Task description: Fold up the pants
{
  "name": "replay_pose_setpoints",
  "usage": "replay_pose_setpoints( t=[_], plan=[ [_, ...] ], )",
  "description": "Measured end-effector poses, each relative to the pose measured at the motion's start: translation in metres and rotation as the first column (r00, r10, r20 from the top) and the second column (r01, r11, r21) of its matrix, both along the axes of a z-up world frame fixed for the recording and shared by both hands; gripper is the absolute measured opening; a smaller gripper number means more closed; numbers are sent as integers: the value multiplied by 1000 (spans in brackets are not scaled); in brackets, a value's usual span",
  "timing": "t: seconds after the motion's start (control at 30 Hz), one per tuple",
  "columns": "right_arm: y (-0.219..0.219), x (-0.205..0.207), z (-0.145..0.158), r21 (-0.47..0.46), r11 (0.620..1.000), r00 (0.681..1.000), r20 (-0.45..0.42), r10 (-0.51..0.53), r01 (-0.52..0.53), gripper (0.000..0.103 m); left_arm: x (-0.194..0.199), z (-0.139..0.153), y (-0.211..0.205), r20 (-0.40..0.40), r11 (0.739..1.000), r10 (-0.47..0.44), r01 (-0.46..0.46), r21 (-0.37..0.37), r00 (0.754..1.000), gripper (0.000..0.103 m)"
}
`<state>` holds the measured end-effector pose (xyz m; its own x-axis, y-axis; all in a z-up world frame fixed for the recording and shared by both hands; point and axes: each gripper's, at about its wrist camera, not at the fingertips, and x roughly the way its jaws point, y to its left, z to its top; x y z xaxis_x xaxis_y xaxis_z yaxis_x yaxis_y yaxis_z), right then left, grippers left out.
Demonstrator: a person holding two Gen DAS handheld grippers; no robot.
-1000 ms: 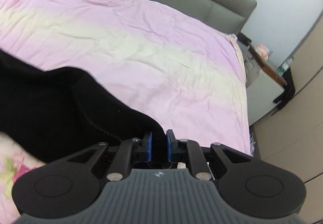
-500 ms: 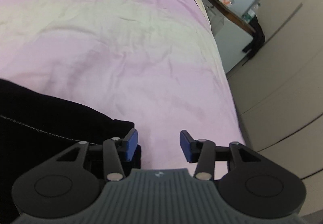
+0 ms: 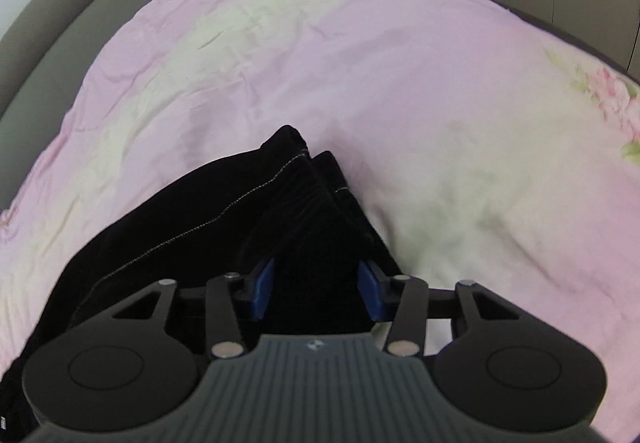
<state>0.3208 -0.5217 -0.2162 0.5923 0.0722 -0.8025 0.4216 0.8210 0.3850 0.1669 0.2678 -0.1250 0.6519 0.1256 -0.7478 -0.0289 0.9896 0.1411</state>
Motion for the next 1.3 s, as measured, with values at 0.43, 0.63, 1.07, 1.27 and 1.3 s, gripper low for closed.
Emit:
replay_pose_setpoints(
  t=[0.43, 0.63, 1.07, 1.27, 1.3],
  plan=[
    [26, -19, 68, 60, 998, 952, 305, -29, 11, 8, -12, 6, 12, 4, 999, 42, -42, 4, 999, 101],
    [-16, -26, 81, 139, 984, 952, 268, -150, 116, 7, -17, 4, 28, 8, 992, 111, -110, -66, 994, 101],
    [-11, -47, -29, 238, 926, 945, 78, -319, 293, 53, -40, -19, 93, -98, 824, 352, -357, -439, 931, 101],
    [-2, -65, -56, 400, 862, 933, 43, -358, 313, 55, -29, -44, 97, -138, 660, 441, -424, -620, 887, 103],
    [-2, -61, -61, 423, 851, 934, 33, -357, 310, 58, -26, -50, 99, -149, 629, 472, -451, -634, 869, 103]
  ],
)
